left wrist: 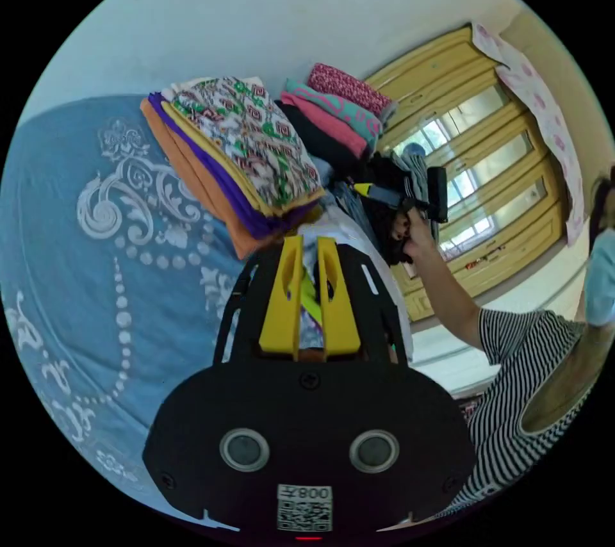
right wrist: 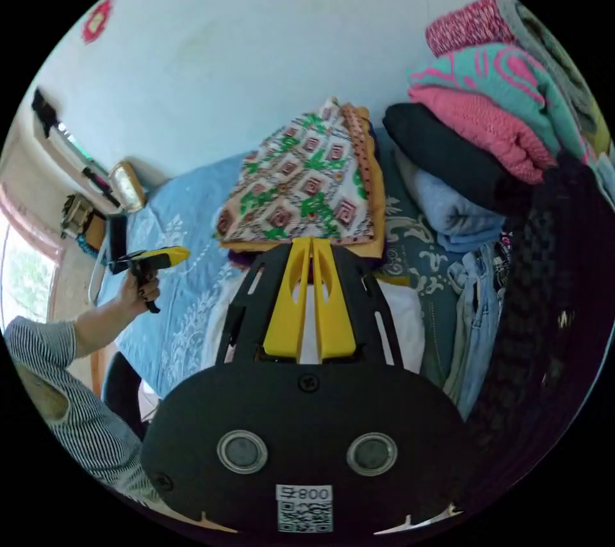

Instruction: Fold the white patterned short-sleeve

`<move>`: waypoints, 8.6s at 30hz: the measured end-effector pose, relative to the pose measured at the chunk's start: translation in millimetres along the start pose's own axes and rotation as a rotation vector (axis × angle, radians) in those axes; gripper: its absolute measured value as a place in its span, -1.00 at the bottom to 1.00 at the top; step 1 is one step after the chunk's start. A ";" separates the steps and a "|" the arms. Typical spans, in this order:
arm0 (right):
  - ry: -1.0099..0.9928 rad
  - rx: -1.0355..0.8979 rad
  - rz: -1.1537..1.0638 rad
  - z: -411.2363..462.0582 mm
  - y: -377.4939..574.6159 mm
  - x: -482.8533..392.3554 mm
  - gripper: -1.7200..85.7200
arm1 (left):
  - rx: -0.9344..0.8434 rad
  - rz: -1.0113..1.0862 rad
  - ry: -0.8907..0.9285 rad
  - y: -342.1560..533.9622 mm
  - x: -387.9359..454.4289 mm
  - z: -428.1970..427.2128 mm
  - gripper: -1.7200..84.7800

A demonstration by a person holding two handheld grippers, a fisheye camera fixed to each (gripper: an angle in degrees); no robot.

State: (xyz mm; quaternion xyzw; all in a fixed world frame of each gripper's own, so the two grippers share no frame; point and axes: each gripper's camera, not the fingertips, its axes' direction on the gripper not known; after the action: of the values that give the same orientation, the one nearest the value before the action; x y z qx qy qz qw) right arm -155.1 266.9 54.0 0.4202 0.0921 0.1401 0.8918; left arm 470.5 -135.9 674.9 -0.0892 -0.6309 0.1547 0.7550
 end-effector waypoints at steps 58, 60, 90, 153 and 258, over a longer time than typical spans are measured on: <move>-0.561 0.354 0.009 -555.3 -49.7 -47.0 -0.94 | 0.053 -0.355 0.393 397.6 -130.0 -1.9 -0.72; -0.583 0.369 0.012 -565.6 -58.5 -33.3 -0.94 | 0.030 -0.397 0.389 402.8 -149.1 12.3 -0.71; -0.606 0.539 -0.050 -720.9 -159.0 70.4 -0.94 | 0.316 -0.329 0.601 623.2 -304.8 -97.4 -0.93; -0.339 -0.106 -0.124 -3.5 -512.2 -366.1 -0.95 | 0.539 -0.345 -0.452 834.6 -754.5 -269.7 -0.83; -0.443 -0.522 0.336 -171.5 269.5 -415.7 -0.96 | 0.293 -0.811 -0.169 1127.3 -739.2 20.8 -0.85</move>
State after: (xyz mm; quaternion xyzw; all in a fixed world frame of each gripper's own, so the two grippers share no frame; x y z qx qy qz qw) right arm -642.3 418.7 174.2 0.2084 -0.2116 0.2088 0.9318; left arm 198.3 662.4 -376.9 0.2868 -0.6458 -0.0595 0.7051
